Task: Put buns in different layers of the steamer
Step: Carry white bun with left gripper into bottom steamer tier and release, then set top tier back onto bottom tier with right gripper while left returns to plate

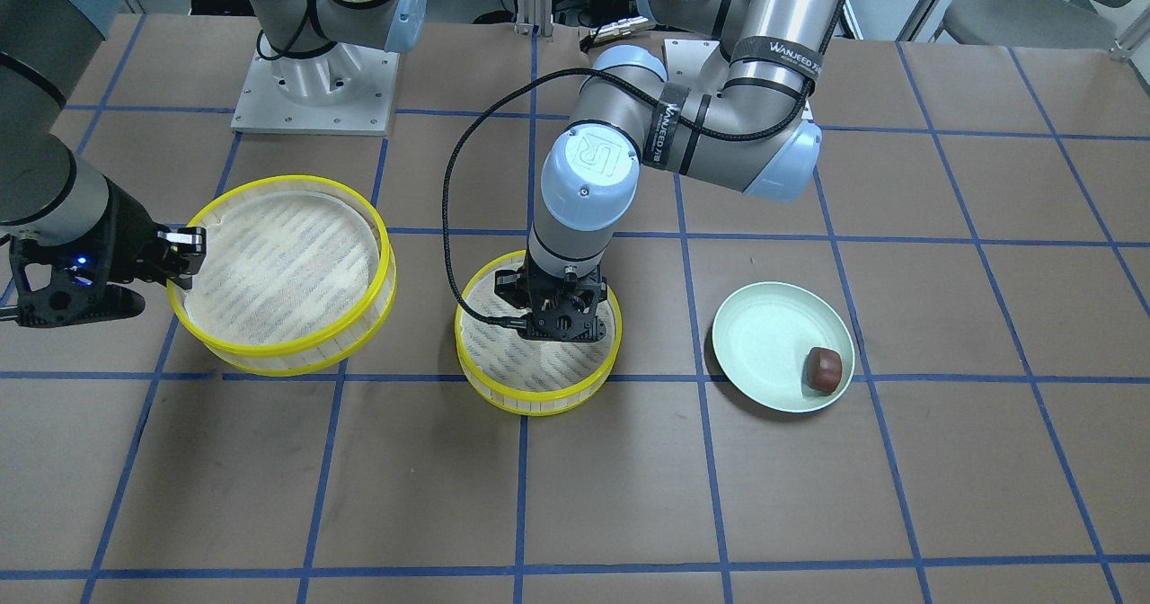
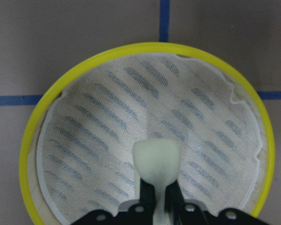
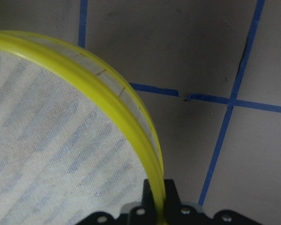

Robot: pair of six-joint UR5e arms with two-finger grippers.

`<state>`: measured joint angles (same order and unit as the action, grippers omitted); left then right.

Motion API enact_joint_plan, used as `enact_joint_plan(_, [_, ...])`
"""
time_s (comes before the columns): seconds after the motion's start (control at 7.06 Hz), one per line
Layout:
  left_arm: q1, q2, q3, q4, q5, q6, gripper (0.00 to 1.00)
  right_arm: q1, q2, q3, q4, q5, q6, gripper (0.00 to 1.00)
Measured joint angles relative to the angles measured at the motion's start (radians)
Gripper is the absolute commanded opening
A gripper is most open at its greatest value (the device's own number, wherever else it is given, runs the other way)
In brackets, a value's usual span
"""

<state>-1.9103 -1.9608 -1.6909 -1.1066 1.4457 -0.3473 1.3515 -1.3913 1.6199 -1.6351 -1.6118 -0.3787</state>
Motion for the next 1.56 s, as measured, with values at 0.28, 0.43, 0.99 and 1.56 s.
enact_joint_plan(0.28, [-0.006, -0.003, -0.001, 0.002, 0.009, -0.008, 1.00, 0.003, 0.000, 0.000, 0.000, 0.001, 0.003, 0.06])
enact_joint_plan(0.43, [-0.007, -0.002, -0.001, 0.002, 0.011, -0.007, 1.00, 0.005, 0.000, 0.000, 0.001, 0.001, 0.004, 0.06])
enact_joint_plan(0.99, [0.158, 0.047, -0.002, -0.013, 0.148, 0.308, 1.00, 0.028, 0.004, 0.013, 0.000, 0.003, 0.046, 0.05])
enact_joint_plan(1.56, [0.509, 0.069, -0.025, -0.047, 0.152, 0.738, 1.00, 0.275, 0.053, 0.038, -0.093, 0.043, 0.436, 0.06])
